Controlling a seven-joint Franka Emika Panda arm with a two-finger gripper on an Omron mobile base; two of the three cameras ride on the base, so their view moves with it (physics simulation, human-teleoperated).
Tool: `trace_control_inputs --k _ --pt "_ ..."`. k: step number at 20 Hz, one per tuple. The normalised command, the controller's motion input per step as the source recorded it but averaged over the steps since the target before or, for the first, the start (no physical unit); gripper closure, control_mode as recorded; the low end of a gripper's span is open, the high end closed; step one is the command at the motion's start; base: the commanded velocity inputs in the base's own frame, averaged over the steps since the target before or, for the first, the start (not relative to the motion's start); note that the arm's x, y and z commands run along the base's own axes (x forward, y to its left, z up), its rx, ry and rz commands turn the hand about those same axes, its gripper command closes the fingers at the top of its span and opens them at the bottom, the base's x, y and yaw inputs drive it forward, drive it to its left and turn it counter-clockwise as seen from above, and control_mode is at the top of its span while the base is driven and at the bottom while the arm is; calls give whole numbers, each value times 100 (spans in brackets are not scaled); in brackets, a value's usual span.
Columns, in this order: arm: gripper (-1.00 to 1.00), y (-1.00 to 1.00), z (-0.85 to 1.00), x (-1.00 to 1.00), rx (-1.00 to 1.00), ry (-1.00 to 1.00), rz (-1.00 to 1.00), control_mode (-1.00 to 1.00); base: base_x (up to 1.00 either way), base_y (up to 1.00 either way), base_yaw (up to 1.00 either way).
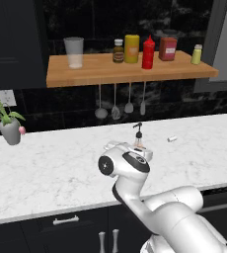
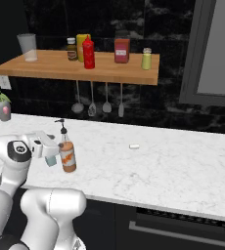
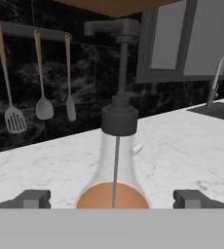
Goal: Put the shaker and condiment bottle from the counter next to their counterparts in the cabinet.
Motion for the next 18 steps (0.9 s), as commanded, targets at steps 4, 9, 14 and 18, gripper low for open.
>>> trace_control_inputs --k 4,9,14,18 --pt "-100 -14 0 15 0 0 1 -100 0 0 0" --pt "-100 -11 0 3 0 0 0 -100 0 0 0" --pt "-100 0 0 4 0 0 0 -100 0 0 0" --pt "-100 -5 0 19 0 0 0 -100 0 0 0"
